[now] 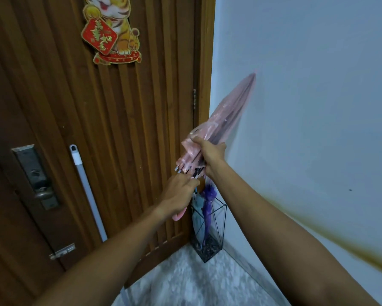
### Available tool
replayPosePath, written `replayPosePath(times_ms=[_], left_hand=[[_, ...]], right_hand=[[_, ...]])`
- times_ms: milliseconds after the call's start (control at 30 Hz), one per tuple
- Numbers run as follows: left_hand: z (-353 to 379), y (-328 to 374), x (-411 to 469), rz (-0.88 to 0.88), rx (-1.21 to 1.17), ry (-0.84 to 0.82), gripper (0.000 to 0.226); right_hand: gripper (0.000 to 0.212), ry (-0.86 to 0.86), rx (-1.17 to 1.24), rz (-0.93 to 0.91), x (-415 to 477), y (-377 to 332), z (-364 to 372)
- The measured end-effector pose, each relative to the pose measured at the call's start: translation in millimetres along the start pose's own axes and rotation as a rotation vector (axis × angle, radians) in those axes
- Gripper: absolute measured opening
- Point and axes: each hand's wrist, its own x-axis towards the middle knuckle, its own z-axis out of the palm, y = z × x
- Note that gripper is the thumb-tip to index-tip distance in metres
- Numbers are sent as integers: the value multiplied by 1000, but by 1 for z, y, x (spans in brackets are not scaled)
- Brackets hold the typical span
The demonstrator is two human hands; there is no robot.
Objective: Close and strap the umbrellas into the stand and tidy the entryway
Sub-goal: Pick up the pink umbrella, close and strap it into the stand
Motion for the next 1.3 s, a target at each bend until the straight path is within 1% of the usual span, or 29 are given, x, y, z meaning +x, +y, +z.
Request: replayPosePath(times_ms=[67,100,167,200,267,300,333,367,400,467,500,567,633,667,700,767,800,833,900,967,1033,1067,1100,1167,1200,1233,1300], left_hand=[[-5,-5,-1,49,18,-65,38],[-9,-6,-2,84,55,-88,40],[-18,-5,-6,148,117,-83,46],[-23,-3,-7,158,99,-42,50],[-34,2,-6,145,75,130,49],[-39,1,-1,111,94,246,41],[-44,2,3,62,134,352,27],[-49,3,7,22,181,405,17],[-53,1,13,23,242,407,31],[-61,-4,25,93,428,310,71],[-64,-4,30,133,553,264,86],[-70,-5,42,216,826,176,108],[-72,-10,49,292,1035,122,117],[-72,-11,50,335,1097,104,115],[-73,-12,50,391,1117,100,106],[-73,-12,50,505,1119,123,72],[-71,-10,49,524,1128,119,58],[-70,-7,49,520,1143,107,49],[-65,-3,47,469,1165,79,40],[-61,-1,46,389,1173,69,28],[-58,2,45,308,1168,83,18],[-56,3,45,266,1169,102,16],[-55,3,45,221,1164,123,16],[-53,3,48,133,1135,161,17],[-53,3,49,92,1113,178,17],[-53,4,50,53,1087,193,17],[-54,7,50,-9,1033,223,17]], right_hand=[[65,21,-5,-37,2,4,-4],[59,16,-32,-49,3,6,-7],[56,-17,-93,-53,7,8,-15],[57,-49,-117,-48,7,8,-19],[55,-117,-198,-46,4,8,-28],[50,-150,-255,-47,2,8,-32],[46,-189,-307,-48,0,8,-36],[44,-237,-354,-44,-2,8,-41],[43,-295,-398,-40,-4,7,-44],[45,-421,-485,-21,-9,2,-50],[45,-486,-530,-10,-12,-1,-52],[44,-610,-657,-8,-16,-10,-57],[40,-712,-806,-7,-21,-20,-60],[39,-752,-855,16,-23,-24,-63],[38,-783,-892,48,-22,-27,-64],[38,-829,-956,89,-19,-32,-69],[37,-841,-990,92,-19,-35,-70],[37,-845,-1029,86,-19,-38,-70],[39,-804,-1144,-5,-21,-44,-68],[39,-684,-1313,-232,-22,-49,-62],[48,-433,-1479,-556,-23,-48,-56],[50,-297,-1507,-687,-24,-46,-53],[46,-182,-1488,-793,-25,-42,-50],[30,-47,-1391,-888,-26,-33,-43],[29,-1,-1360,-904,-26,-27,-40],[29,18,-1331,-900,-25,-21,-37],[22,-32,-1199,-843,-24,-11,-34]])
